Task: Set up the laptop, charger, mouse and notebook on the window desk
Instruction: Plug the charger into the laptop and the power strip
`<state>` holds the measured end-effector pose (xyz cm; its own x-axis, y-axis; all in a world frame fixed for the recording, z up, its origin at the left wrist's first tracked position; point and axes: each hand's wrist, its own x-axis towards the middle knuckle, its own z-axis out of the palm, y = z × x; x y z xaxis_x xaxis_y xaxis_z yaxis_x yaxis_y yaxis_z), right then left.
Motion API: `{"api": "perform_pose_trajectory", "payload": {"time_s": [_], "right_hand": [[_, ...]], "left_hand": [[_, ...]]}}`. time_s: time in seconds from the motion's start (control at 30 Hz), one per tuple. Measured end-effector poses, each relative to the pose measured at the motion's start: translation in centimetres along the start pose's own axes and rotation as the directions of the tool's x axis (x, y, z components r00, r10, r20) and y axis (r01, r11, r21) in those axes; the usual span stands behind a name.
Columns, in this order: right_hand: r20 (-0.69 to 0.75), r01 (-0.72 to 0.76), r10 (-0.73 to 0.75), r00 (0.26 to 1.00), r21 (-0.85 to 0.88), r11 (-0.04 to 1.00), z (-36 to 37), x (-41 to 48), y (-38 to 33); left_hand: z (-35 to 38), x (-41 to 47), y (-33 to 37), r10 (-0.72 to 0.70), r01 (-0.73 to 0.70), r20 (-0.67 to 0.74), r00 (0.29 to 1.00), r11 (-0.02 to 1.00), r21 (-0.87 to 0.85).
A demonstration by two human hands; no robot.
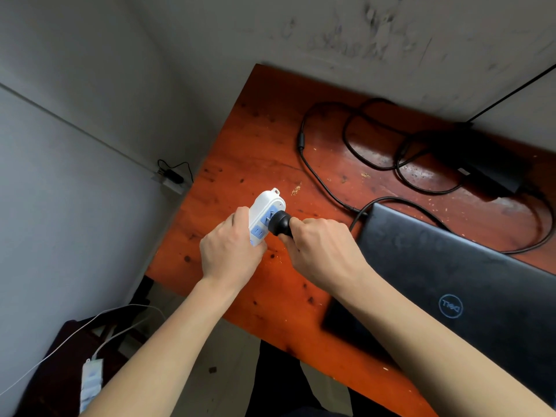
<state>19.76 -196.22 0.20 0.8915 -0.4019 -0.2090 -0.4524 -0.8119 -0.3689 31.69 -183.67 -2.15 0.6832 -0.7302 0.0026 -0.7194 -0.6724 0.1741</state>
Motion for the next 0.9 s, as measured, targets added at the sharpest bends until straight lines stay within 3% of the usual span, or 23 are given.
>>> {"api": "perform_pose_trajectory", "payload": {"time_s": [0.37,0.57,0.73,0.9], "right_hand": [[0.003,0.098,-0.098,0.995,-0.032,0.995,0.0,0.8,0.6],[0.108,0.181,-0.162,0.981,-0.210,0.961,-0.8,2.2,0.9],[0.121,0.240,-0.217,0.969,-0.219,0.946,-2.1,2.9,0.8],[0.130,0.233,-0.206,0.970,-0.253,0.939,0.3,4.0,2.0]], "left_hand": [[0.1,0.7,-0.2,-0.023,0.022,0.017,1.000,0.999,0.034],[0.4,-0.1,1.1,-0.022,0.022,0.066,0.998,1.000,0.004],[0.5,0.1,1.0,-0.074,0.076,0.043,0.996,0.996,-0.041],[1.7,-0.5,1.1,-0.191,0.209,0.155,0.969,0.972,-0.106]]}}
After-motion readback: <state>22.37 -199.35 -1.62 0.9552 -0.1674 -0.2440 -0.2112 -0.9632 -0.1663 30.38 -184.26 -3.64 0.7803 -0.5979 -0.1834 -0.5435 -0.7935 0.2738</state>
